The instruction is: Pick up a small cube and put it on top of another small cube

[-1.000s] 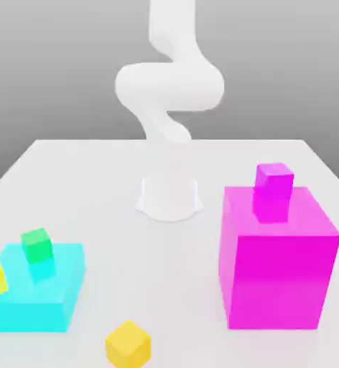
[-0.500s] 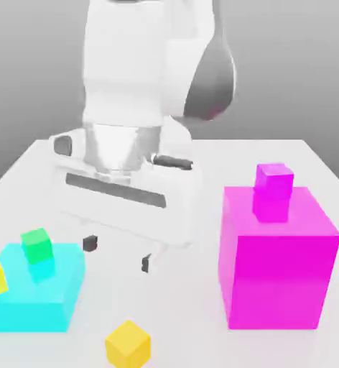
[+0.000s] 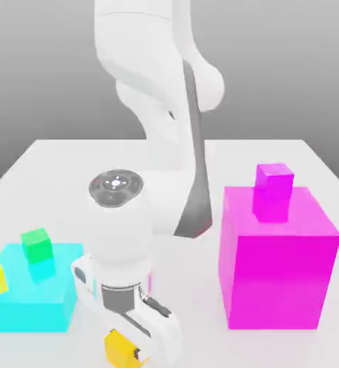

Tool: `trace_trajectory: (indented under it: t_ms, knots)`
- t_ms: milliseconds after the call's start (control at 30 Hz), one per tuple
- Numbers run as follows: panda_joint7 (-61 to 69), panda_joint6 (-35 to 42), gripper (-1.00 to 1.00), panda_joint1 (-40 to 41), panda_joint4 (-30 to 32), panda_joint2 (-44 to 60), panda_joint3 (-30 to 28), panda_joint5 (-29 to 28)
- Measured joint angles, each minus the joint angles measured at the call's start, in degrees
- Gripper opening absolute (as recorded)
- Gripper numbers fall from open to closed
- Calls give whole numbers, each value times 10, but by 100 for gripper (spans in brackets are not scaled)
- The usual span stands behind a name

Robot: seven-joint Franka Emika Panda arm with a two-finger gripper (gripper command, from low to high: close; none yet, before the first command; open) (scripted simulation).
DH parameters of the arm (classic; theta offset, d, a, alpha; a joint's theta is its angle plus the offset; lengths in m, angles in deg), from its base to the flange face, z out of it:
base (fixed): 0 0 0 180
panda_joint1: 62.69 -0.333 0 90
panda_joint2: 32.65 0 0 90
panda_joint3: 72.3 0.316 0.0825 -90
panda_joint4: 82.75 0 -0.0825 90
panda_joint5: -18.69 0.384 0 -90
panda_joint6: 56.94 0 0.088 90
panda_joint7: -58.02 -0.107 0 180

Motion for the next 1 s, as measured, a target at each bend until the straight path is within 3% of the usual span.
trace_trajectory:
  t_ms: [233,700,867,900,1000]
  knots:
    - [6,69,-100,9,18,-86,7,10]
    - [-105,233,-100,188,141,-375,-117,-11]
    - [-103,149,-100,195,169,-318,-134,3]
    - [-100,132,100,195,172,-304,-135,7]
    - [-100,132,100,195,172,-304,-135,7]
